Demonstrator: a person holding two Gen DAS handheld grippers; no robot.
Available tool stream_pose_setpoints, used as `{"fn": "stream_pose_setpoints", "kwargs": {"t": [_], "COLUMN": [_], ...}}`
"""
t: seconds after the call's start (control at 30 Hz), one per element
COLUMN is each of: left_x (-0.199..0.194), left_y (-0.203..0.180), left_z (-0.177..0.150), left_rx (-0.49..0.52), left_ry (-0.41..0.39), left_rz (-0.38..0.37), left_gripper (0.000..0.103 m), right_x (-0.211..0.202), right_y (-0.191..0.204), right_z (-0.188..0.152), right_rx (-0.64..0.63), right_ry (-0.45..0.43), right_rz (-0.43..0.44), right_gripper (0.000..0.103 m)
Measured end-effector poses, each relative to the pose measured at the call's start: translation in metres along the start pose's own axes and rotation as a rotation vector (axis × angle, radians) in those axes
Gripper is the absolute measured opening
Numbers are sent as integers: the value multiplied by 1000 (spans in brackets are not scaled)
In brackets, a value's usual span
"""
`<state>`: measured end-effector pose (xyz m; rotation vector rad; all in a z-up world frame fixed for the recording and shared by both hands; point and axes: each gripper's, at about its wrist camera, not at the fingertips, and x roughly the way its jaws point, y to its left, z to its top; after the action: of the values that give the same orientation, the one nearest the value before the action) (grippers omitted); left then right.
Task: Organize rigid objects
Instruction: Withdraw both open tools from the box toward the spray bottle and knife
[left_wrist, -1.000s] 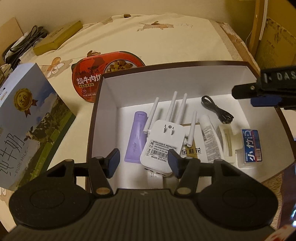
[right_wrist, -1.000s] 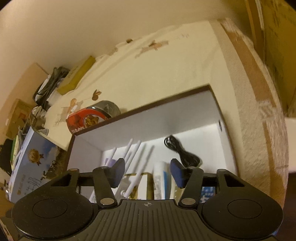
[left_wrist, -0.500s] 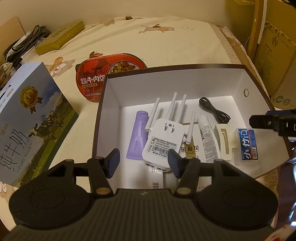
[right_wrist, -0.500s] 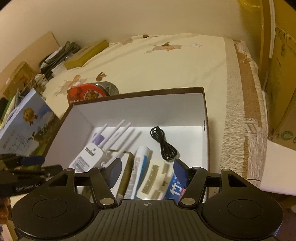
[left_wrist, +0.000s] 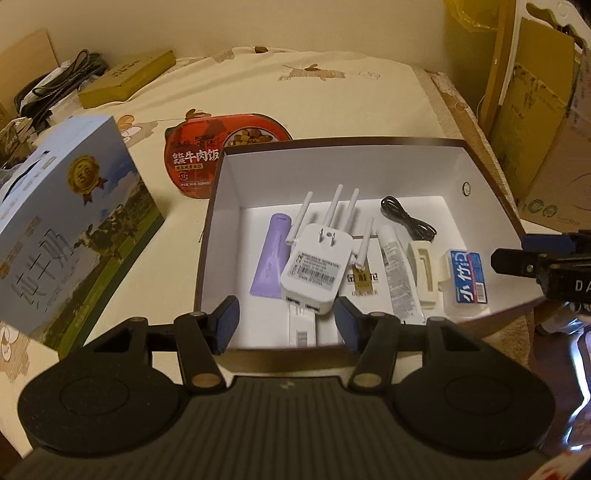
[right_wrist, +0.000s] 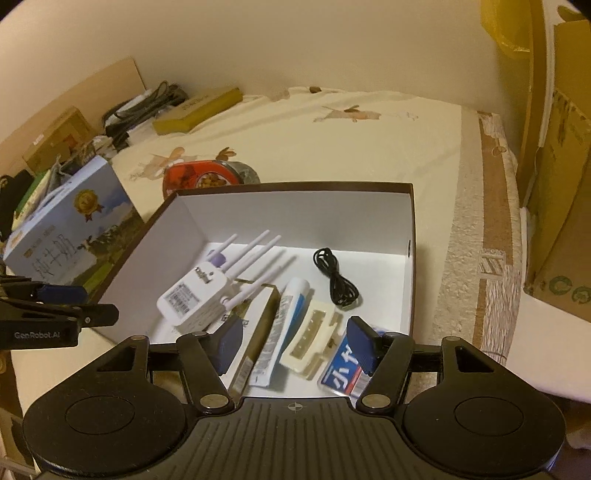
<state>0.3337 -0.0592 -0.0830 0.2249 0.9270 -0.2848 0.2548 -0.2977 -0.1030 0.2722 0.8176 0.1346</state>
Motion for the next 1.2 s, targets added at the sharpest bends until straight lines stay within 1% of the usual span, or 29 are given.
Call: {"fn": "stream_pose_setpoints", "kwargs": {"t": [0.2,0.27,0.33,0.43,0.57,0.77,0.9,1.03,1.2], "left_x": [-22,-29,-38,-48,-56,-61,-60,-59,-54], "left_y": [8,9,11,13,17,23,26,23,23], "left_z": [-20,-26,-34,-47,-66,-101,-127,-147,-165], "left_rx": [-67,-76,-85,-110,-152,-220,-270,-269,-290], "left_ry": [-2,6,-6,-10,10,60,104,138,173], "left_rz": [-17,-7,11,17,33,64,72,87,91], "left_gripper": [53,53,53,53,53,53,53,53,53], "right_x": [-17,-22,-28,-36,-42,-38,-34,-30,-22], "right_y": [4,7,11,14,23,40,51,59,68], "right_z": [-19,-25,-28,-37,-52,-81,-99,-113,-126], "right_rx": [61,68,73,77,44,3,-18,-40,-103], "right_ry": [7,5,-1,-10,0,76,117,158,186], "right_rz": [48,55,57,67,77,122,127,139,137], "right_gripper": [60,60,60,60,60,60,60,60,60]}}
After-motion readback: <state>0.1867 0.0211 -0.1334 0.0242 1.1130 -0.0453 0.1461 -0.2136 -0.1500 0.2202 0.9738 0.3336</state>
